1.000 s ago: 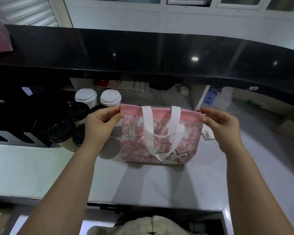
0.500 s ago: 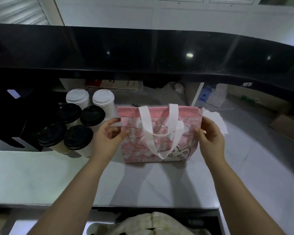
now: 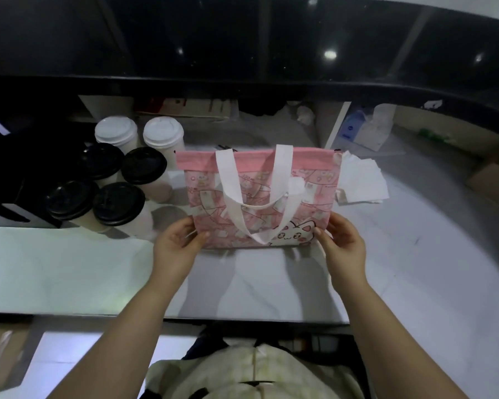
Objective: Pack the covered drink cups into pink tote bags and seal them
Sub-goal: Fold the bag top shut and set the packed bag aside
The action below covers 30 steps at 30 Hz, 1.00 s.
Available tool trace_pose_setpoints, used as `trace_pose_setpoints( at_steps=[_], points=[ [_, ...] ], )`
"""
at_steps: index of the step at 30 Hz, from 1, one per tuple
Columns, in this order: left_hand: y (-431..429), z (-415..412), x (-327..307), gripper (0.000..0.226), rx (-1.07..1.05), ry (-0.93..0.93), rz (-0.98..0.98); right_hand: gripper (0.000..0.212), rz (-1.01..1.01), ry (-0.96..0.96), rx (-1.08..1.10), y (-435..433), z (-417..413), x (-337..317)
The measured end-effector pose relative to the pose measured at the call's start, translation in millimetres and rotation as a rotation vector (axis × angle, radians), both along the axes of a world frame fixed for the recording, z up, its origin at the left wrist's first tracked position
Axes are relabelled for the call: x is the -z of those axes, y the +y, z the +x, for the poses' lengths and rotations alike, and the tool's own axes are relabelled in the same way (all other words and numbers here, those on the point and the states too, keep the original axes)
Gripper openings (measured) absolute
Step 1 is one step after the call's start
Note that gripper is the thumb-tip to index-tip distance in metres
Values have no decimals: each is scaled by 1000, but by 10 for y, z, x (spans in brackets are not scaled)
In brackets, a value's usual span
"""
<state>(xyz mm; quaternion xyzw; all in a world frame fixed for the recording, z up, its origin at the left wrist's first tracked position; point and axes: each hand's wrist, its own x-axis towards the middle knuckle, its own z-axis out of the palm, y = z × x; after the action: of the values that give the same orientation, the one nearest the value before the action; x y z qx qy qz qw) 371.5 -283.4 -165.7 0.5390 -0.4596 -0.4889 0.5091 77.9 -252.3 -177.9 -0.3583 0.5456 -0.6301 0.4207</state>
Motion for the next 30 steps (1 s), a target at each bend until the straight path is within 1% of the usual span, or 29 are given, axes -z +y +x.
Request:
trace_pose_setpoints(
  at_steps=[3, 6, 8, 10, 12, 15, 18, 22, 25, 28, 30],
  points=[
    [28, 13, 27, 38, -22, -3, 43, 36, 11, -18, 82, 16, 33, 27],
    [62, 46, 73, 26, -129, -61, 91, 30, 47, 0, 233, 80, 93, 87],
    [66, 40, 92, 16, -145, -73, 116, 25, 70, -6, 299, 103, 156, 100],
    [33, 19, 78, 13, -138, -78, 111, 20, 86, -17, 325, 95, 210, 64],
    [-15, -1, 40, 13, -101, -71, 87, 17, 96, -18, 370, 81, 251, -5],
    [-91, 4, -32, 14, -31, -45, 58, 19, 77, -71, 471, 117, 324, -140],
    [-154, 52, -106, 20, 42, -32, 53, 16, 74, -136, 565, 244, 463, -261],
    [-272, 142, -294, 20, 151, -28, 22, 13, 36, -170, 704, 461, 726, -451],
    [-419, 99, -533, 19, 228, 6, -46, 12, -23, -131, 790, 597, 850, -714],
    [-523, -101, -811, 18, 348, 38, -106, 14, -73, -39, 877, 750, 866, -1072],
    [-545, -313, -1018, 19, 429, 89, -113, 19, -111, 34, 929, 887, 815, -1364]
  ],
)
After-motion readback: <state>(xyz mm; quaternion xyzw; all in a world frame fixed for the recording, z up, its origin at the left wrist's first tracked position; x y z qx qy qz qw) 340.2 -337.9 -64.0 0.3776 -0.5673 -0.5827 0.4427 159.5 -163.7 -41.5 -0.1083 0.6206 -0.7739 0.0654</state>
